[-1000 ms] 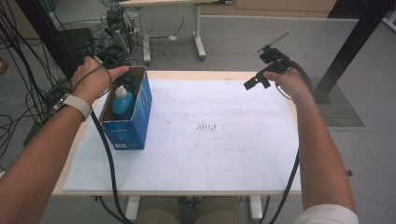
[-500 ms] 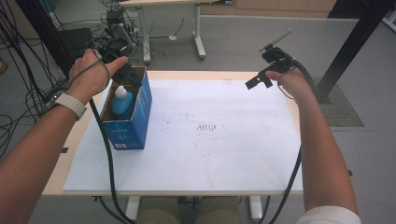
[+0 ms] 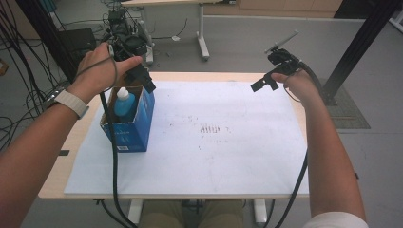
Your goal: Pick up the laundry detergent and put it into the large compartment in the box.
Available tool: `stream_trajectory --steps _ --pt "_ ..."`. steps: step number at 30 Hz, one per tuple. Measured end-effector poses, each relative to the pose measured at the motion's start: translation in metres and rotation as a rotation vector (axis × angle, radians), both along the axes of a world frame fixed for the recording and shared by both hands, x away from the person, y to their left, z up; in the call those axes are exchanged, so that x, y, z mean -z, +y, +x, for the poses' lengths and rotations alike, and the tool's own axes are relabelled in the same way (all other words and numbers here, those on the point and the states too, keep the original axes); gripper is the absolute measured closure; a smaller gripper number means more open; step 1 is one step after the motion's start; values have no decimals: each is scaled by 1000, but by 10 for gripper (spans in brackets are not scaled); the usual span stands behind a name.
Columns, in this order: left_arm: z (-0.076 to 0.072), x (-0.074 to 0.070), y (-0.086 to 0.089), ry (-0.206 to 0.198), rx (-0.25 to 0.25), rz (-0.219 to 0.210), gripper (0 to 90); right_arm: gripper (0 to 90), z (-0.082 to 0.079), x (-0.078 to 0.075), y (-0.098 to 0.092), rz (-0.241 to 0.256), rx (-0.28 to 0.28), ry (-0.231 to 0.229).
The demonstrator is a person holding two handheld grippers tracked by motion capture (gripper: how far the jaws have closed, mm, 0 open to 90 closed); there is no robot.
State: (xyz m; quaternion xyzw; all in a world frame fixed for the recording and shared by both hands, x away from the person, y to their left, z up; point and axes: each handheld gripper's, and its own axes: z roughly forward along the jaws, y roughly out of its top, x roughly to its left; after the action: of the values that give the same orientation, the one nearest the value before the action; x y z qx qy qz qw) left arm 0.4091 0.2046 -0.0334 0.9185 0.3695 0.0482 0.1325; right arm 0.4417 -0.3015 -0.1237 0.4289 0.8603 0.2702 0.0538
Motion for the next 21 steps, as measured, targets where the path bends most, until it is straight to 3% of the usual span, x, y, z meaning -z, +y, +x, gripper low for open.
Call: stream_trajectory --steps 3,9,17,21 --pt "0 -4 2 -8 42 -22 63 74 -1 -1 -1 6 1 0" --pt "-2 -6 -7 -17 104 -11 60 74 -2 -2 -1 8 1 4" --pt "-7 -1 -38 -9 255 50 57 73 -1 0 1 8 -7 12" --pt "-10 1 -53 2 303 50 58 73 -1 1 1 8 -6 17"
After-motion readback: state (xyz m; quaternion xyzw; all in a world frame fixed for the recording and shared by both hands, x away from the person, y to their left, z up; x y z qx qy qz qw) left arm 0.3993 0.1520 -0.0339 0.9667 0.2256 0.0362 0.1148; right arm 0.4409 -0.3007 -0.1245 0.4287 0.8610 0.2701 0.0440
